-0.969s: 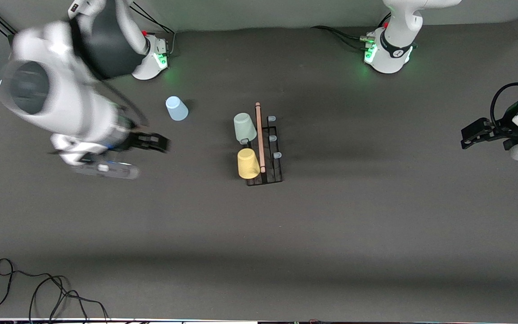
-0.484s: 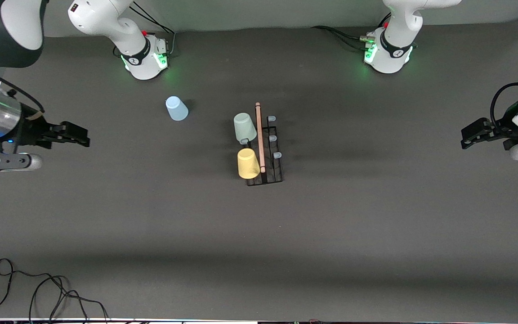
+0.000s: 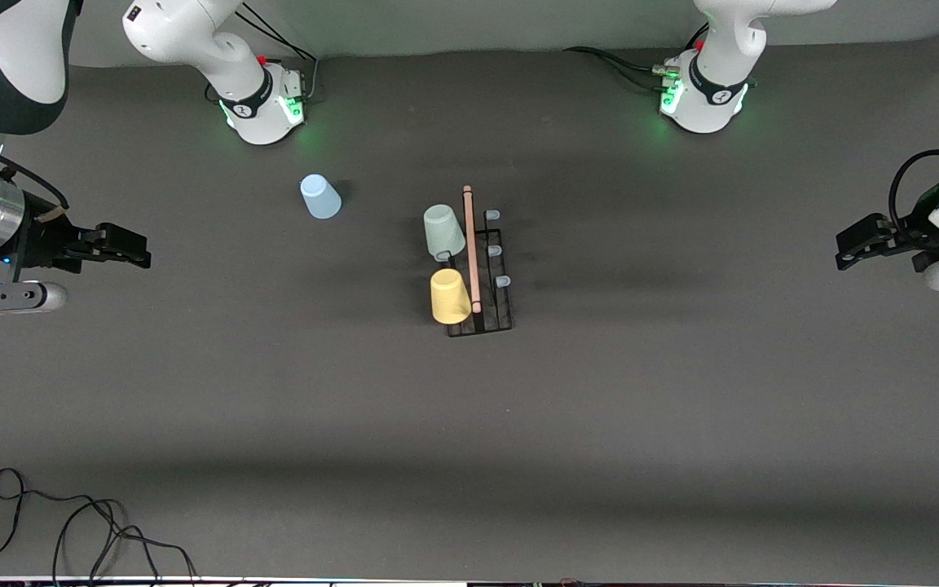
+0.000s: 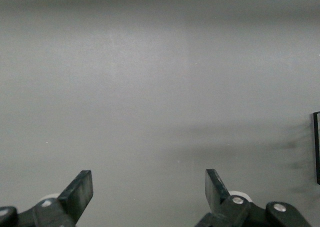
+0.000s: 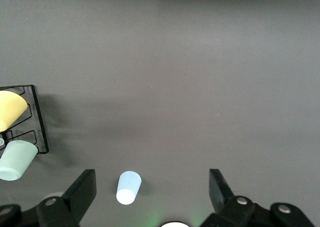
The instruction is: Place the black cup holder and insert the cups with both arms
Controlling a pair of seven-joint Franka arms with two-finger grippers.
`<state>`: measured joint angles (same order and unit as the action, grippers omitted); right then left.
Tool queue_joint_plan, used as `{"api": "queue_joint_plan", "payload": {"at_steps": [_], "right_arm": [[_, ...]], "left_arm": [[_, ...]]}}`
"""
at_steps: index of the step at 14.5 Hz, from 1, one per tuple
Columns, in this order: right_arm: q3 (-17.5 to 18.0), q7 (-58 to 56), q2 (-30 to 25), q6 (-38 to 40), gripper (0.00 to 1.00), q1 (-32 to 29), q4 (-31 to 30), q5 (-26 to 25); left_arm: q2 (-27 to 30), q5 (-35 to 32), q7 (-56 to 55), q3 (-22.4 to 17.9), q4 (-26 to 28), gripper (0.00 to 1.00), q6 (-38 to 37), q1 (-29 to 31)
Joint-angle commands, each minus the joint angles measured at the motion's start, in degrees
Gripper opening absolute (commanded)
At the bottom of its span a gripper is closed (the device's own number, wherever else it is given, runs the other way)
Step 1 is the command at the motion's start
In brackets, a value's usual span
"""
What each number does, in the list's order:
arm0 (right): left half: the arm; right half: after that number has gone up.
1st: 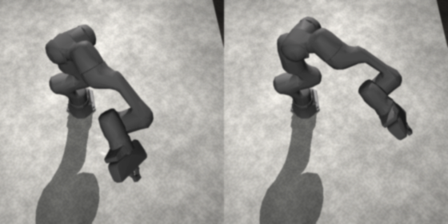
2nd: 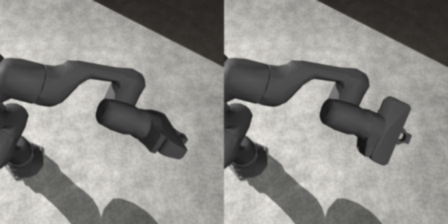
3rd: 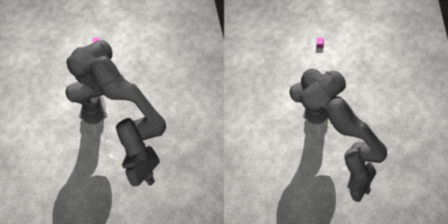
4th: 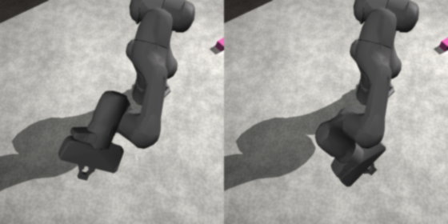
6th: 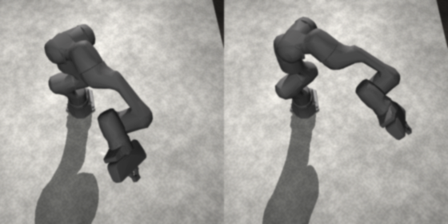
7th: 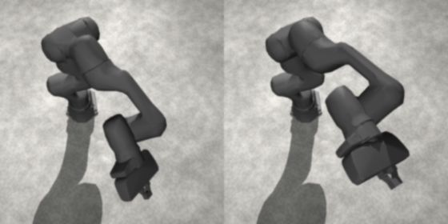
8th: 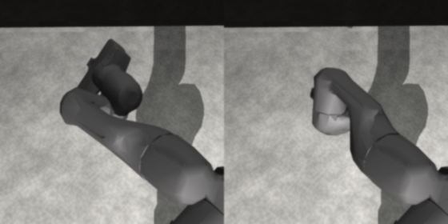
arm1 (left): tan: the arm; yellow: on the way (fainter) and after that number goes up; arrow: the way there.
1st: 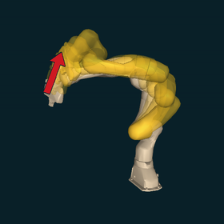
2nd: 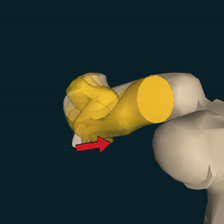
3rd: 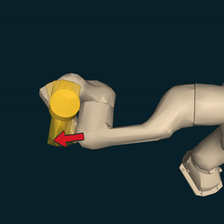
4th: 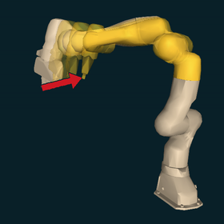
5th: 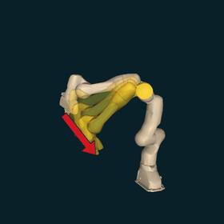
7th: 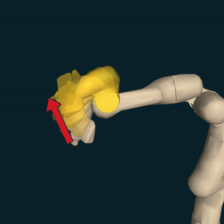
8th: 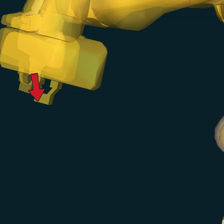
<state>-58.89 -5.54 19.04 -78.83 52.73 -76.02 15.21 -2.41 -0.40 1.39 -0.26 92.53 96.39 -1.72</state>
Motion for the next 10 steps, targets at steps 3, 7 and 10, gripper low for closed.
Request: {"api": "queue_joint_plan", "payload": {"at_steps": [3, 7, 10], "right_arm": [[5.95, -0.7, -0.58, 0.25, 1.0, -4.98, 0.08, -2.02], [23.85, 1.13, -4.09, 0.25, 1.0, -18.59, 0.08, -8.69], [35.39, 3.95, -5.67, 0.34, 1.0, -27.57, -0.44, -11.34]], "left_arm": [[0.3, -0.21, 0.11, -0.01, 0.02, 1.0, -0.24, -0.48], [0.39, -0.21, 0.19, -0.01, 0.1, 1.0, -0.42, -0.39], [0.39, -0.04, -0.42, -0.01, -0.16, 1.0, 0.46, -0.48]]}}
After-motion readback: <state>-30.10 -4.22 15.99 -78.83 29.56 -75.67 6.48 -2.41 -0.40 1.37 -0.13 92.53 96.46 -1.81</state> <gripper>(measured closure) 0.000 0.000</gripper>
